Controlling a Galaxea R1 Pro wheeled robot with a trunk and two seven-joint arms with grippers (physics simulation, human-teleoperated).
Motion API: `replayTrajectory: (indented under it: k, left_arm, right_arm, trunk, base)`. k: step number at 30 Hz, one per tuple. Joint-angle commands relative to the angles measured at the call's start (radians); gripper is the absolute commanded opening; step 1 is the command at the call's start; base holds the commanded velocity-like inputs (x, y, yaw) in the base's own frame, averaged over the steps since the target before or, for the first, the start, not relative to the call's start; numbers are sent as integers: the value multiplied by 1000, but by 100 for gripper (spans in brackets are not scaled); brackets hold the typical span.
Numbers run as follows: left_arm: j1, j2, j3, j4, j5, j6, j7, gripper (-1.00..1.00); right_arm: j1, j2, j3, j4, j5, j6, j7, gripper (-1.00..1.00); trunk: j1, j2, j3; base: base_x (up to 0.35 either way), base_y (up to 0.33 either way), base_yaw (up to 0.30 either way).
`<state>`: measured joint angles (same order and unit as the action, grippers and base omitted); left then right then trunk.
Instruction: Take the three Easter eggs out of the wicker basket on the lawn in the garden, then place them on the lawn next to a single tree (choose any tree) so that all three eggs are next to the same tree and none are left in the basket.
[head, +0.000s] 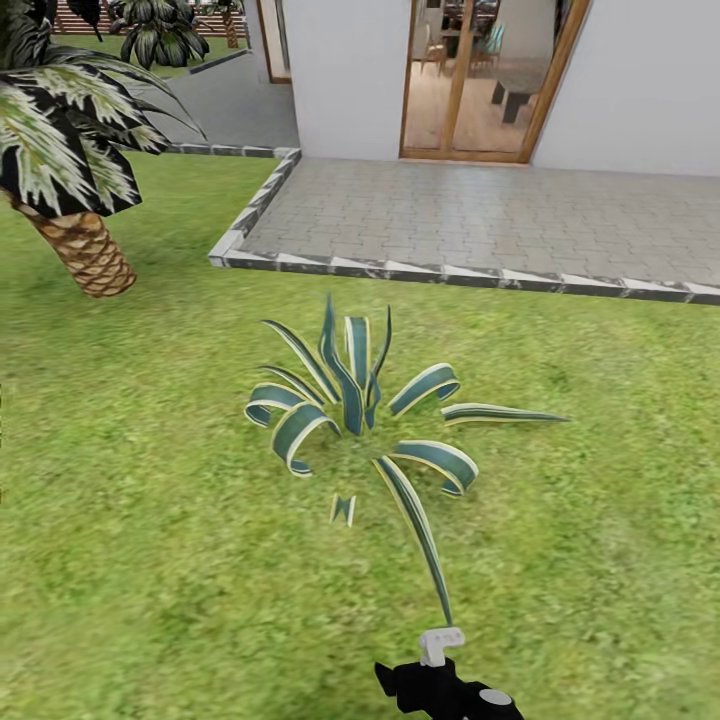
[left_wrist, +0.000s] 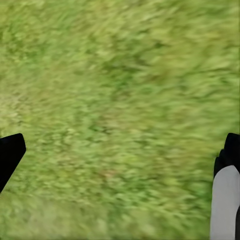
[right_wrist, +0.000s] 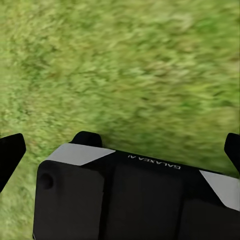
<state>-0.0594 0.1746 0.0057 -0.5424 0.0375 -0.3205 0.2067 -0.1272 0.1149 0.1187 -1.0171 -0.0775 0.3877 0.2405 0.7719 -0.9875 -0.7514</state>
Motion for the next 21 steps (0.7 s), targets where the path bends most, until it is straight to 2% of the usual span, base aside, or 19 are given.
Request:
replayTrajectory:
  k: [1, 11, 21]
  left_arm:
    - [0, 0, -2, 1, 4, -3, 2, 100]
    - [0, 0, -2, 1, 4, -3, 2, 100]
    - [0, 0, -1, 1, 4, -3, 0, 100]
  right_arm:
    - [0, 0, -1, -1, -8, 7, 0, 100]
    - [0, 0, -1, -1, -8, 6, -1, 100]
    - [0, 0, 0, -1, -9, 6, -1, 100]
  trunk:
    - [0, -1, -1]
    - [0, -1, -1]
    - [0, -1, -1]
  base:
    - [0, 151, 0]
    - [0, 170, 0]
    - [0, 264, 0]
